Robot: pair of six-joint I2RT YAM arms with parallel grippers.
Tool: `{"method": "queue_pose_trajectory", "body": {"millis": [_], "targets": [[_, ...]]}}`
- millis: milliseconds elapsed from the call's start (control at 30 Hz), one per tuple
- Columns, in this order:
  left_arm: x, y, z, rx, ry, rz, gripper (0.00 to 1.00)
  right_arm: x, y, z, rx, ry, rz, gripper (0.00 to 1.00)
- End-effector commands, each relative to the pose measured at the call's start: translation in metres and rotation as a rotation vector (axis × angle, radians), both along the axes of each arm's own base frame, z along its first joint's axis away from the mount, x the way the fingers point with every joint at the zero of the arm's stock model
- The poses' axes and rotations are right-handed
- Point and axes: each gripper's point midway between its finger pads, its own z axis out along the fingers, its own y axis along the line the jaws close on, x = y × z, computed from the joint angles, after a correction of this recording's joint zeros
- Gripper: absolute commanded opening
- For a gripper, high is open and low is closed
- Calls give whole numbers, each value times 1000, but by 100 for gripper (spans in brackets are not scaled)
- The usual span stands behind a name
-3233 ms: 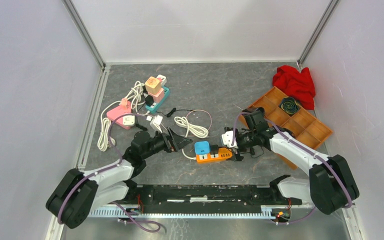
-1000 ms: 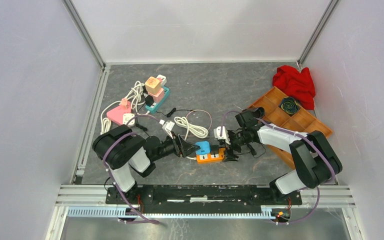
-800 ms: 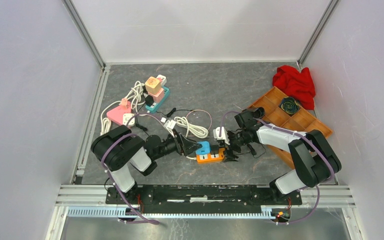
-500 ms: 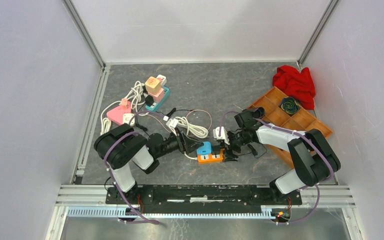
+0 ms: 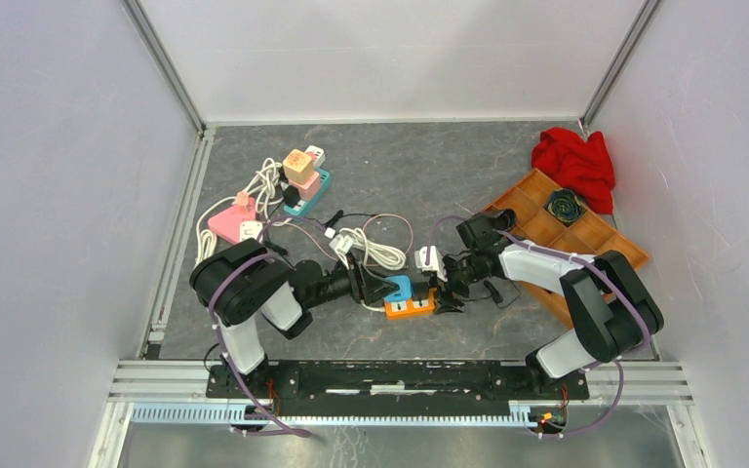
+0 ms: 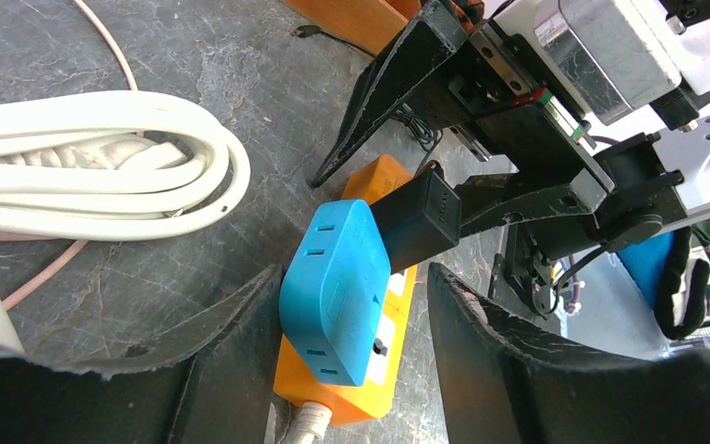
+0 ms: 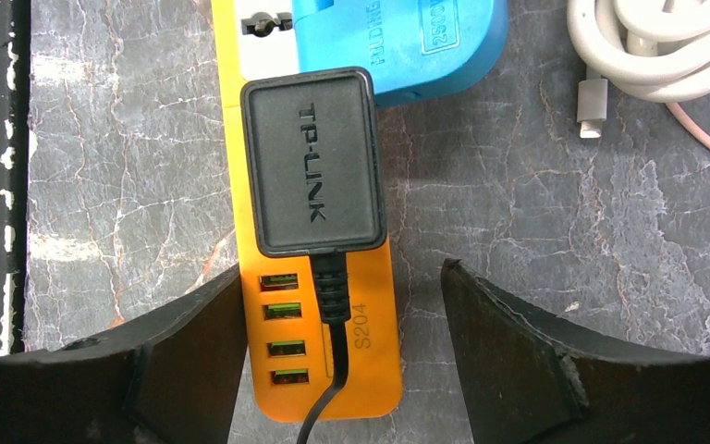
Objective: Pull the plug off the socket
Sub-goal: Remove the plug from the socket.
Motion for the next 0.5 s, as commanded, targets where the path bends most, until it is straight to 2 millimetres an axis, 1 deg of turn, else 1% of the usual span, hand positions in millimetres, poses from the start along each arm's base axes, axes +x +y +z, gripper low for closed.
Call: {"method": "queue_pose_trajectory", "body": {"millis": [0,167,333,467], "targets": [[-5,-5,13,-11,-127,-50,62,15,6,5,5,-44,-7,78],[-9,-10,17,-8,-165,-73,57,15,6,3,-3,-38,-11,75],[-18,-13,21,17,-287,-116,55,16,6,3,-5,-38,-12,74],[-20,-12,22,54,-363,-130,52,16,6,3,-5,-39,-11,73]]}}
